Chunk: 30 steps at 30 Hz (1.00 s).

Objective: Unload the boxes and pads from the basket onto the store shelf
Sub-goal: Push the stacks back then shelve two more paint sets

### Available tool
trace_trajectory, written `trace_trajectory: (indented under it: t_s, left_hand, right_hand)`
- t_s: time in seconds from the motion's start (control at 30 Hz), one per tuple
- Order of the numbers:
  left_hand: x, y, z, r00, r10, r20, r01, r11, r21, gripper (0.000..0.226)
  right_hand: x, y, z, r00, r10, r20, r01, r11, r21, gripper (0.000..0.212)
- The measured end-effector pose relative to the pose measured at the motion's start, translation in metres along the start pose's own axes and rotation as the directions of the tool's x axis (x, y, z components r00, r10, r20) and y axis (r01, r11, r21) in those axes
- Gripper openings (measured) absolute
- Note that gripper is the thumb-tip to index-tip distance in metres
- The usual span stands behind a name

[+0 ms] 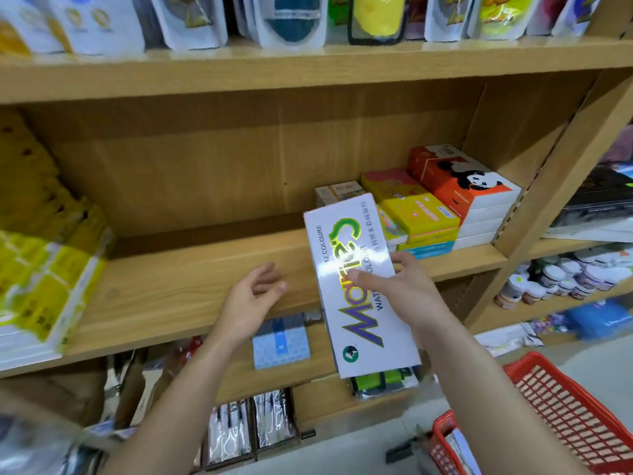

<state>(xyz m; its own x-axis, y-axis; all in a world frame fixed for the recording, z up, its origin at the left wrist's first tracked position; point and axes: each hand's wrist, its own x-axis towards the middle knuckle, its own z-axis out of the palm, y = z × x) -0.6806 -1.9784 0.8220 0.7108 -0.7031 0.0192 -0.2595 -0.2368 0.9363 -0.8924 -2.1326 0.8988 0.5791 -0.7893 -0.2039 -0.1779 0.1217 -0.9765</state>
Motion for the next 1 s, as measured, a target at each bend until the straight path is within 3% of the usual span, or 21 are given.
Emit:
trace_trajectory:
  t_s: [0.13, 0.3, 0.43, 0.5, 0.6, 0.7, 0.77, 0.83, 0.93, 1.0]
  left_hand:
    - [-0.022, -0.016, -0.041, 0.993, 0.012, -0.118, -0.017, 0.999, -0.049, 0.048]
    - [-0.031, -0.023, -0.053, 0.995, 0.093, -0.046, -0.091, 0.995, 0.031, 0.068]
    - [-0.018, -0.025, -0.047, 0.992, 0.128, 0.004, -0.126, 0.969, 0.214, 0.072]
    - [-0.008, -0.028, -0.046, 0.996, 0.086, 0.005, -0.085, 0.969, 0.232, 0.075]
    - [0.001, -0.027, -0.044, 0.998, 0.056, 0.036, -0.064, 0.964, 0.259, 0.074]
    - [-0.001, -0.021, -0.043, 0.997, 0.076, 0.005, -0.074, 0.958, 0.276, 0.065]
    - [-0.012, -0.014, -0.043, 0.982, 0.178, -0.07, -0.145, 0.931, 0.334, 0.058]
    - [-0.03, -0.002, -0.037, 0.943, 0.317, -0.097, -0.267, 0.9, 0.344, 0.046]
    - [-0.059, 0.01, 0.001, 0.904, 0.427, 0.002, -0.413, 0.872, 0.264, 0.03]
    - [-0.07, 0.008, 0.043, 0.892, 0.425, 0.155, -0.45, 0.871, 0.197, 0.027]
  right_hand:
    - [0.036, -0.017, 0.079, 0.989, -0.013, 0.145, 0.019, 0.999, -0.035, 0.033]
    - [0.079, -0.023, 0.145, 0.947, 0.153, 0.281, -0.158, 0.987, -0.005, 0.004]
    - [0.107, -0.015, 0.163, 0.935, 0.227, 0.273, -0.217, 0.974, -0.069, 0.012]
    - [0.115, -0.005, 0.163, 0.957, 0.211, 0.196, -0.188, 0.973, -0.13, 0.016]
    - [0.117, 0.008, 0.152, 0.996, 0.08, 0.042, -0.065, 0.957, -0.283, 0.019]
    - [0.103, 0.014, 0.132, 0.999, -0.028, 0.042, 0.04, 0.951, -0.306, 0.015]
    - [0.083, 0.019, 0.109, 0.994, -0.102, 0.027, 0.106, 0.952, -0.288, 0.026]
    - [0.054, 0.03, 0.075, 0.986, -0.169, 0.008, 0.164, 0.948, -0.273, 0.021]
    - [0.01, 0.063, 0.008, 0.978, -0.195, -0.069, 0.163, 0.933, -0.321, 0.007]
    - [-0.012, 0.095, -0.043, 0.968, -0.172, -0.184, 0.09, 0.918, -0.385, 0.002]
